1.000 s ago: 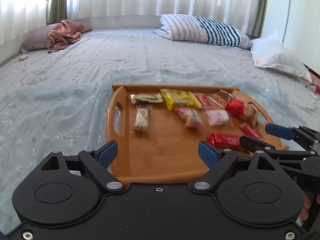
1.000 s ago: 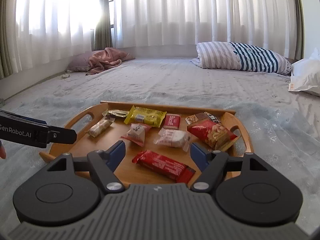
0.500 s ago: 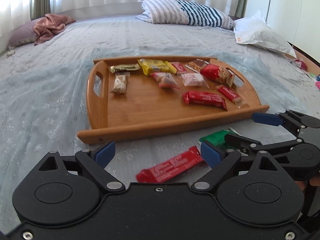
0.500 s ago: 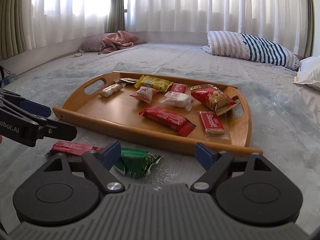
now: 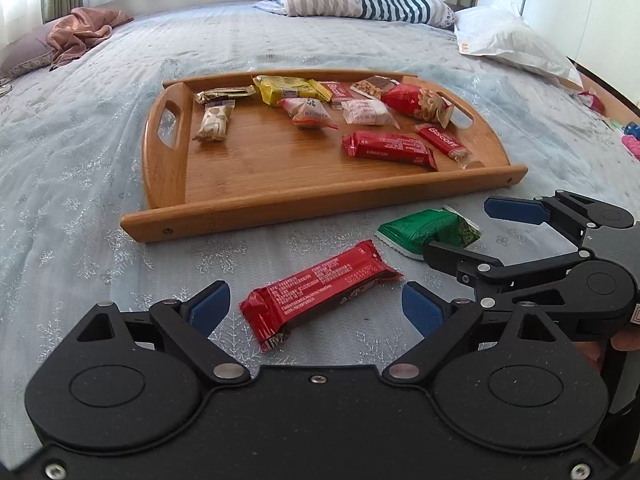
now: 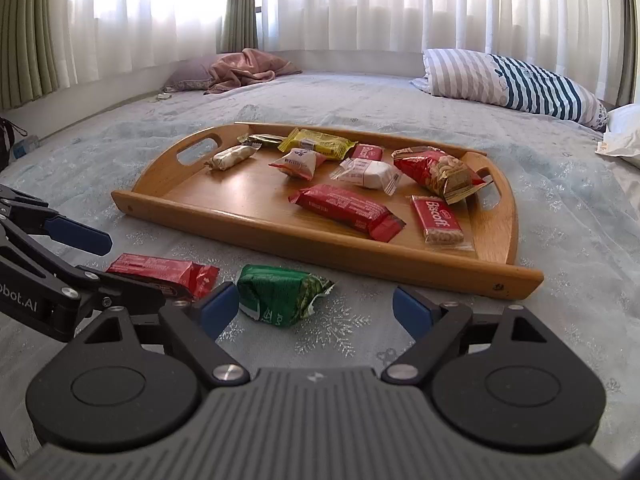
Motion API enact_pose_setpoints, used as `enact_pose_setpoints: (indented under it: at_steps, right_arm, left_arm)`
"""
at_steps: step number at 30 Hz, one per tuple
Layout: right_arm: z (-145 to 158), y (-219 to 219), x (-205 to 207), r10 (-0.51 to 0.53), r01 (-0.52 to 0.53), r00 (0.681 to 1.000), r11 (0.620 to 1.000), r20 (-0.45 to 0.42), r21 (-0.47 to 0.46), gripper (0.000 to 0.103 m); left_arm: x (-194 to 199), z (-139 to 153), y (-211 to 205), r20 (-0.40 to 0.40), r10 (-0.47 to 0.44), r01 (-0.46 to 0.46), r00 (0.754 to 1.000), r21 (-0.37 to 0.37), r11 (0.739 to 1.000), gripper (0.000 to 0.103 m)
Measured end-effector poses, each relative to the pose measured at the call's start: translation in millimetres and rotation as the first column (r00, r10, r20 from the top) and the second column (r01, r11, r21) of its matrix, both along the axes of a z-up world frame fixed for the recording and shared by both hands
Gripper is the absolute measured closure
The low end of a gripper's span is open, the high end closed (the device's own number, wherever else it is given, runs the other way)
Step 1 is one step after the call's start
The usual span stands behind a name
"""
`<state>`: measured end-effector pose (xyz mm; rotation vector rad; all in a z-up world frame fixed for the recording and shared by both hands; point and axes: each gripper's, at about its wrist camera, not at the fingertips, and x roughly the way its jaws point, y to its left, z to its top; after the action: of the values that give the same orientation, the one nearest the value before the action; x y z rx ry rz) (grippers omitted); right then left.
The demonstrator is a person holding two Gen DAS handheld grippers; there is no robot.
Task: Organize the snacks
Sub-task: 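Grasp the long red bar with left tool while right tool approaches the green packet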
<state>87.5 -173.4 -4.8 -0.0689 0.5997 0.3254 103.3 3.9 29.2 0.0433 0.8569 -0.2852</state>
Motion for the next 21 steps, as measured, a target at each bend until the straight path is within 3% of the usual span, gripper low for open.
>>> enact_pose_setpoints:
  at_steps: [4, 15, 21]
  right_arm:
    - [-2.9, 0.8, 0.8, -0.005, 0.004, 1.000, 1.000, -0.006, -0.009, 0.010]
    - [-9.5, 8.2, -0.9, 0.017, -0.016, 1.000, 0.999, 0.009, -0.049, 0.002]
    - [-11.7, 7.5, -0.4, 0.017, -0.017, 1.000, 0.999, 0.003, -0.042, 0.001]
  left_arm:
    - [1.3, -2.3, 1.2, -0.026, -0.024, 0.023, 0.999, -0.035, 0.999, 0.023]
    - [-5.5, 8.4, 2.3, 0.026, -0.026, 0.028, 0.999, -0.046, 0.999, 0.027]
    - [0.6, 6.7, -1.7, 0.045, -0.056, 0.056, 0.997, 0.001, 0.998, 0.025]
